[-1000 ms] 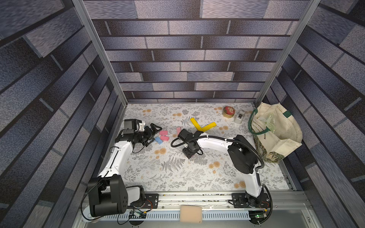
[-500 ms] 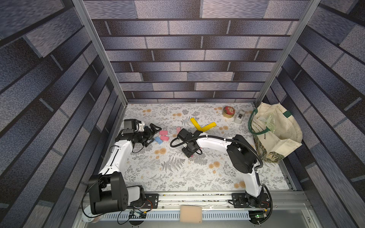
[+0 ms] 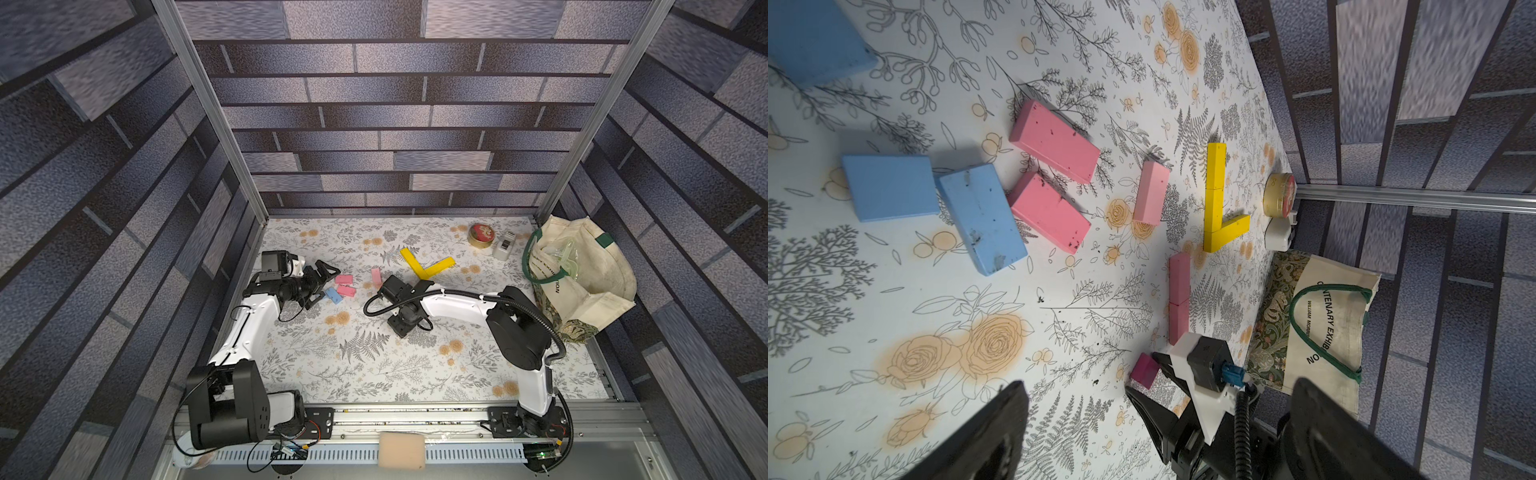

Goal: Assemble the letter v with building blocks
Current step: Assemble the building block at the center of the board.

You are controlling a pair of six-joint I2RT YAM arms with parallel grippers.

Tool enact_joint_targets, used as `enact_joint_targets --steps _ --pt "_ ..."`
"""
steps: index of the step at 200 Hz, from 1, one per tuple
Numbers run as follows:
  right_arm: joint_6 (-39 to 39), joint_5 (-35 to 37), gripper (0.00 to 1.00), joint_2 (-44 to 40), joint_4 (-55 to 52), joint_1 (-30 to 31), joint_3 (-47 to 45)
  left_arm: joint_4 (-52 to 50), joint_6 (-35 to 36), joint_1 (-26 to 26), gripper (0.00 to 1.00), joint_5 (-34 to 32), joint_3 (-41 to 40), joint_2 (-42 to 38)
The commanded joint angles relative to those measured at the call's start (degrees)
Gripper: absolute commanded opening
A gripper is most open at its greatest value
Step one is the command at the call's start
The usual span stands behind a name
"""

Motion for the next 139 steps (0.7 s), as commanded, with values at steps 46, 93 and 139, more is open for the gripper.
enact_joint_targets --steps 46,93,139 --pt "2.3 6.3 0.32 -0.5 -2.3 1.6 -1.9 -0.4 0.0 0.5 1.00 -0.2 0.7 -0.1" --pt "5.4 9.3 0.19 -0.8 -3.5 1.8 0.0 -0.3 -0.2 0.5 1.00 0.1 0.6 -0.1" --pt "5.6 8.7 0.17 -6.1 -5.9 1.8 2.1 -0.4 -0.2 0.5 1.00 0.1 0.6 -0.5"
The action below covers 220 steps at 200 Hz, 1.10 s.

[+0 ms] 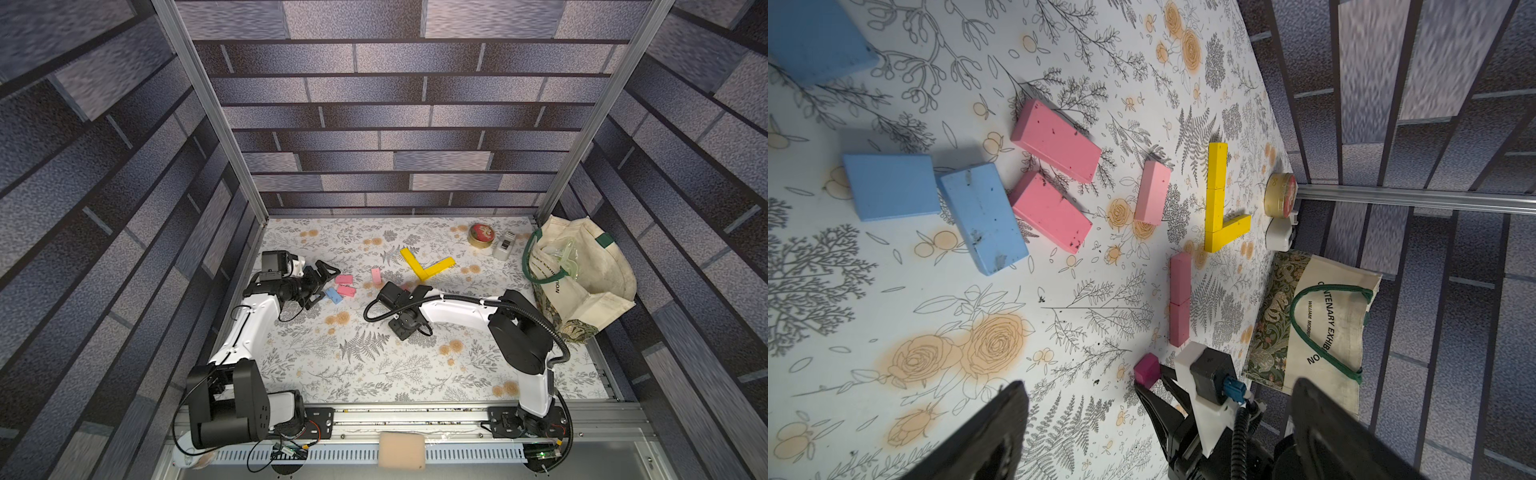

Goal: Assemble the letter v with building blocks
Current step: Assemble the building block at the center of the board.

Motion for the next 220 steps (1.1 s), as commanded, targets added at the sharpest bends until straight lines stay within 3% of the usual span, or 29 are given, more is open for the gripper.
enact_joint_targets --steps 1,28,94,133,220 --pt "1.0 1.7 0.17 -5.0 -3.9 0.1 2.5 -0.4 -0.2 0.5 1.00 0.1 0.6 -0.5" --pt "1.0 3.6 0.17 -9.7 -5.8 -0.4 0.9 -0.1 -0.3 -0.3 1.00 0.1 0.4 -1.1" --pt "1.3 3.2 0.17 -17.5 -3.3 -4.1 -12.7 0.0 -0.2 -1.7 1.00 0.2 0.7 0.1" --pt "1.6 1.7 0.18 -17.7 1.8 -6.6 -18.7 -0.5 0.1 -2.0 1.00 -0.3 0.7 -0.1" --pt "1.3 -0.5 0.21 -12.6 5.7 -6.8 -17.7 -0.6 0.2 -2.1 1.00 -0.2 0.9 0.3"
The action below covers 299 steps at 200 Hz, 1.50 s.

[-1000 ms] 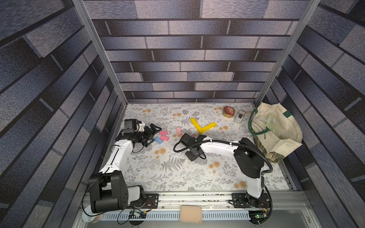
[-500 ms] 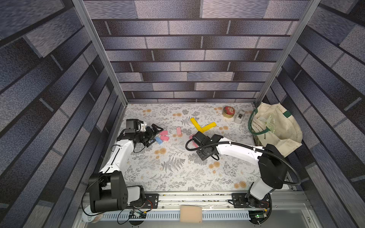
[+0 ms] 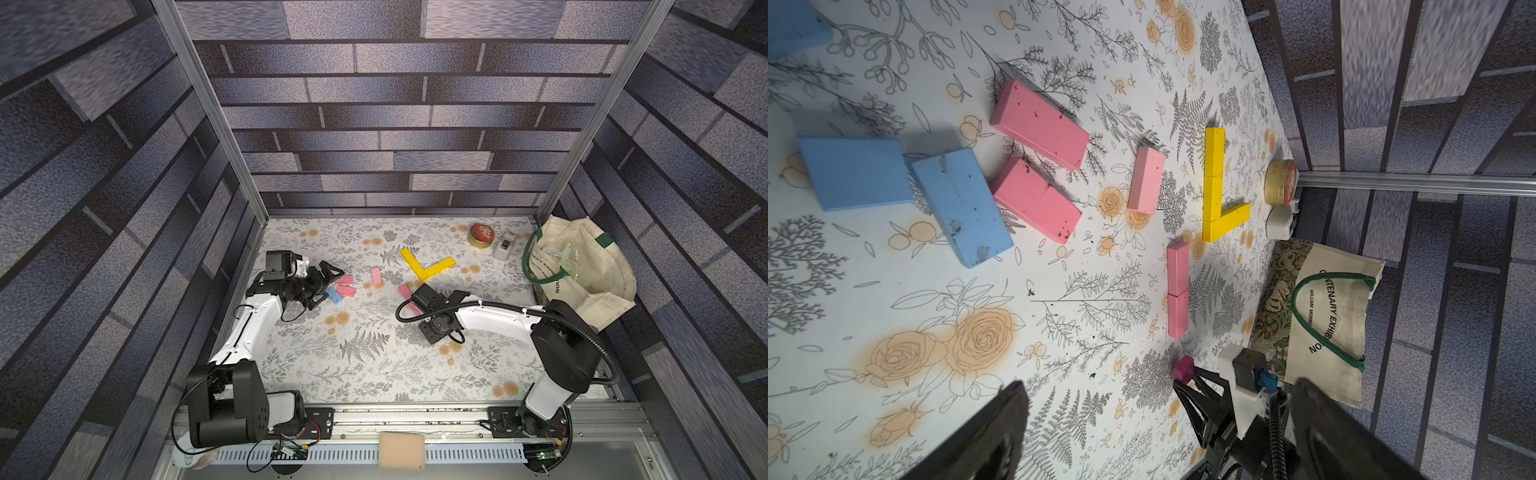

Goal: Assemble the letter v with building blocks
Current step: Assemble the building block at the center of the board.

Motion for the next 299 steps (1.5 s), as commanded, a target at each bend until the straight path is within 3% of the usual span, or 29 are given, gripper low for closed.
enact_joint_targets --steps 1,107,123,152,178,213,239,299 --pt "0.7 -0.8 0.21 1.5 1.2 -0.4 1.3 -0.6 0.1 -0.2 1.00 -0.3 0.9 0.3" --pt "1.0 -3.0 0.36 0.3 3.6 -1.6 -1.8 -0.3 -0.2 -0.3 1.00 0.2 0.7 0.0" --pt "0.9 -3.6 0.42 0.2 3.8 -1.5 -2.0 -0.1 -0.4 -0.3 1.00 0.4 0.7 0.2" --pt "1.0 -2.9 0.41 0.6 3.6 -1.5 -1.9 0.0 -0.4 -0.4 1.00 0.7 0.6 0.2" --pt "1.0 -2.5 0.31 0.9 3.8 -1.6 -1.4 0.5 -1.2 -1.5 1.00 1.0 0.0 -0.2" --pt "0.7 -1.7 0.26 1.9 2.4 -1.8 0.6 8.0 -10.9 -7.0 1.00 5.0 -3.9 -1.9" --pt "1.0 -2.2 0.25 2.6 2.7 -2.3 1.2 6.3 -8.2 -9.7 1.00 1.9 -3.7 -4.1" --pt "1.5 -1.7 0.25 4.5 2.3 -2.3 4.2 12.6 -10.5 -9.8 1.00 4.0 -7.4 -1.2"
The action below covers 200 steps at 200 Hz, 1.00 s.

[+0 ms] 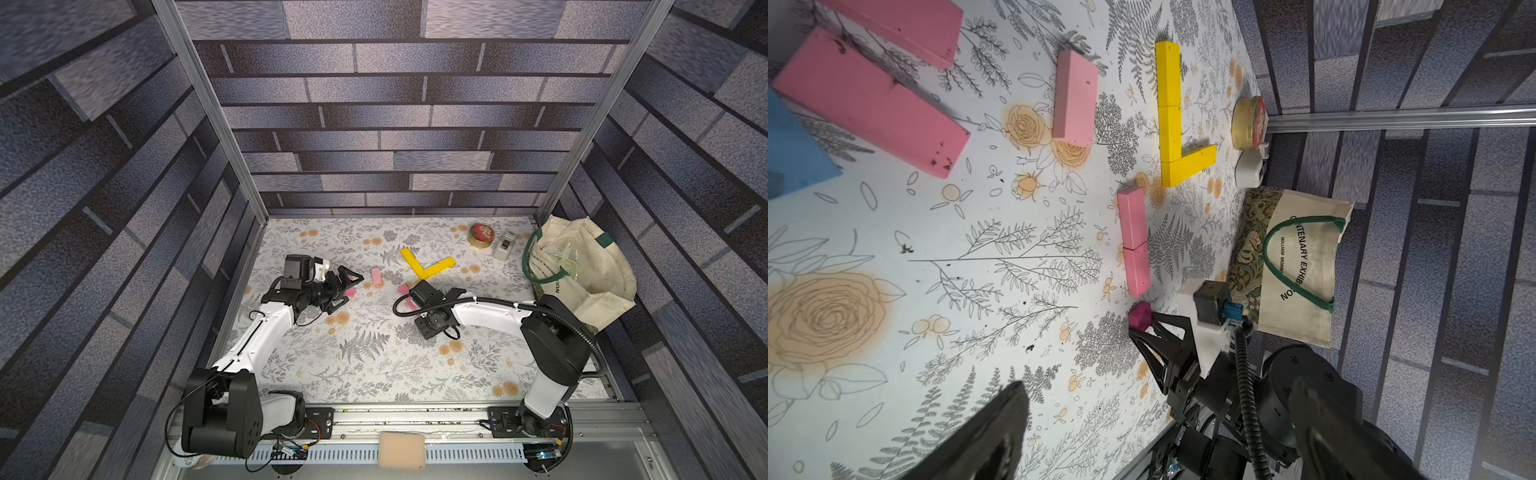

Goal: Assemble the letter v with building blocks
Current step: Assemble the building block at the center of the board.

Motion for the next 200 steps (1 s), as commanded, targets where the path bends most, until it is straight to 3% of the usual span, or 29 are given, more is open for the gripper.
enact_joint_targets --steps 1,200 --pt "0.7 0.7 0.25 2.1 -1.8 -0.4 2.7 2.9 -1.6 0.0 1.00 0.9 -1.5 0.8" --pt "1.2 0.7 0.24 3.1 -1.3 -1.9 2.0 2.4 -1.4 0.8 1.00 0.7 -1.4 1.5"
